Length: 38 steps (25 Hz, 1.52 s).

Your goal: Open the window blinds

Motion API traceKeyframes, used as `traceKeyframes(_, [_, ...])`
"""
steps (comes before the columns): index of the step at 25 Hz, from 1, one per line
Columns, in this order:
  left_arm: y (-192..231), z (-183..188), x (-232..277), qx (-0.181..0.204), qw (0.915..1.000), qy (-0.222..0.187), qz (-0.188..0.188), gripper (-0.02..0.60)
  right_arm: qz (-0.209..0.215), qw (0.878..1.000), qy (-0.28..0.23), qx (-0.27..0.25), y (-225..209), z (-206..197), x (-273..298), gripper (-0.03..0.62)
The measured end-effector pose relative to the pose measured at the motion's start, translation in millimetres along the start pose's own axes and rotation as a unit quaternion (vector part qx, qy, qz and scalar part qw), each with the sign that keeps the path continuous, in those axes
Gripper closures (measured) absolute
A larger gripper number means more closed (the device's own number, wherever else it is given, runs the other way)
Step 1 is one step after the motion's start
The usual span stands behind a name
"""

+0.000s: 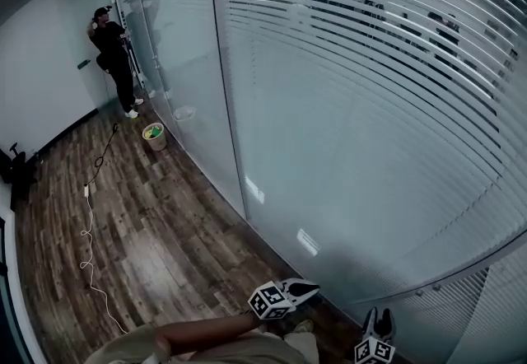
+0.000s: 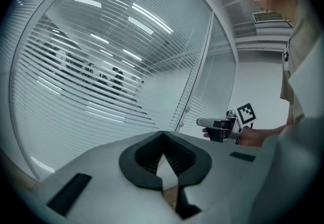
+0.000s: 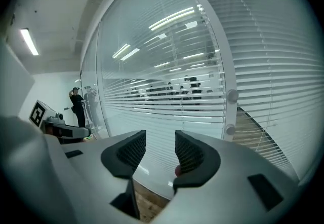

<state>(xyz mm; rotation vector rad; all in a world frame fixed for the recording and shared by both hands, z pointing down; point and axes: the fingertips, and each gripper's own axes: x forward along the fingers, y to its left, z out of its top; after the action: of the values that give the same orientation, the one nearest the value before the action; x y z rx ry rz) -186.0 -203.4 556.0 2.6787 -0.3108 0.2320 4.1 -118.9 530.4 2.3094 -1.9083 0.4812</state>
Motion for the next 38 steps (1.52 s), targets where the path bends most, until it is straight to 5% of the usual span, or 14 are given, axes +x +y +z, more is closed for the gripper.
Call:
traceKeyframes(7, [3,-14,-57,-0.001,1.0,0.004,0.006,0.568,-0.018,1.0,-0.015,0.002,52,-2,-39,0.434])
traceKeyframes(20, [-30,-36,-109,-0.001,0.9999,-0.009,-0.007,0.568,-0.039,0.999,-0.014,-0.013,80,-24,-106,0.456])
traceKeyframes(27, [-28,-62,-128,-0.008,0.9999,-0.013,0.007,0.568,-0.016,0.999,-0.021,-0.023,104,-38,-116,0.459])
traceKeyframes(38, [-129,-112,-131,0.004,1.0,0.0,-0.008,0.568,-0.018,0.999,-0.04,-0.017,87,-64,-224,0.462])
